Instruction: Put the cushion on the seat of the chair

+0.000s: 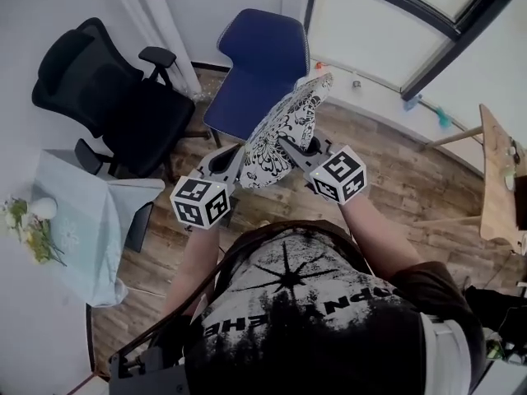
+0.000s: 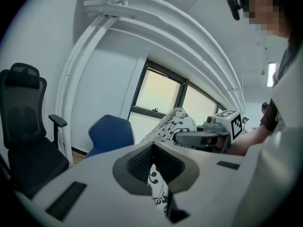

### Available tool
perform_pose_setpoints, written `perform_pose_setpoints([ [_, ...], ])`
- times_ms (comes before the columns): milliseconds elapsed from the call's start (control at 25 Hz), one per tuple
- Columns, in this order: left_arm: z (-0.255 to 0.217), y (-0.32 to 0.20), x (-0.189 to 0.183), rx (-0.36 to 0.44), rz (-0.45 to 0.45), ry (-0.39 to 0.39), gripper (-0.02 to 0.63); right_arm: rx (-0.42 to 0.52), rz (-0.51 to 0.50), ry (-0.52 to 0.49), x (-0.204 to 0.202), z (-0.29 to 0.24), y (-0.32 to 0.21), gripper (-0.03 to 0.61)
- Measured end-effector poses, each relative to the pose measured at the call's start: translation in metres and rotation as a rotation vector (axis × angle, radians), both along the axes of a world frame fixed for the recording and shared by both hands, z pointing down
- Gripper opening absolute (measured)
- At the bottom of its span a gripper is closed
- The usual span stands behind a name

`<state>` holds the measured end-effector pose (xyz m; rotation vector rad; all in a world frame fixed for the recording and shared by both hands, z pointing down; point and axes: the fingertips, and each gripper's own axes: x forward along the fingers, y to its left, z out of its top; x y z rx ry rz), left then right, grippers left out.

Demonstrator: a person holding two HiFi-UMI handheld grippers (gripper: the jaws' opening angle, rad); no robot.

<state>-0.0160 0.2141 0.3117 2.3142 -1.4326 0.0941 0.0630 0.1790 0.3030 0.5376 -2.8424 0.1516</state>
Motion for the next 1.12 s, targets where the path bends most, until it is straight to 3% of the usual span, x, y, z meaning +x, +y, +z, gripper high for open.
perform_pose_setpoints([
  [680,0.018,0.006,-0.04,-0.004,-0.004,-0.059,0.014,-0.009,-0.006,0.058,-0.042,0.024,-0.006,0.031],
  [920,0.035,-0.013,-0.055,-0.032,-0.037,-0.024,0.014,-0.027,-0.032,0.08,-0.055,0.039,-0.027,0.032],
  [1120,0.04,-0.037,-0.056,-0.05,-0.053,-0.07,0.014,-0.029,-0.066,0.097,-0.059,0.046,-0.052,0.031],
])
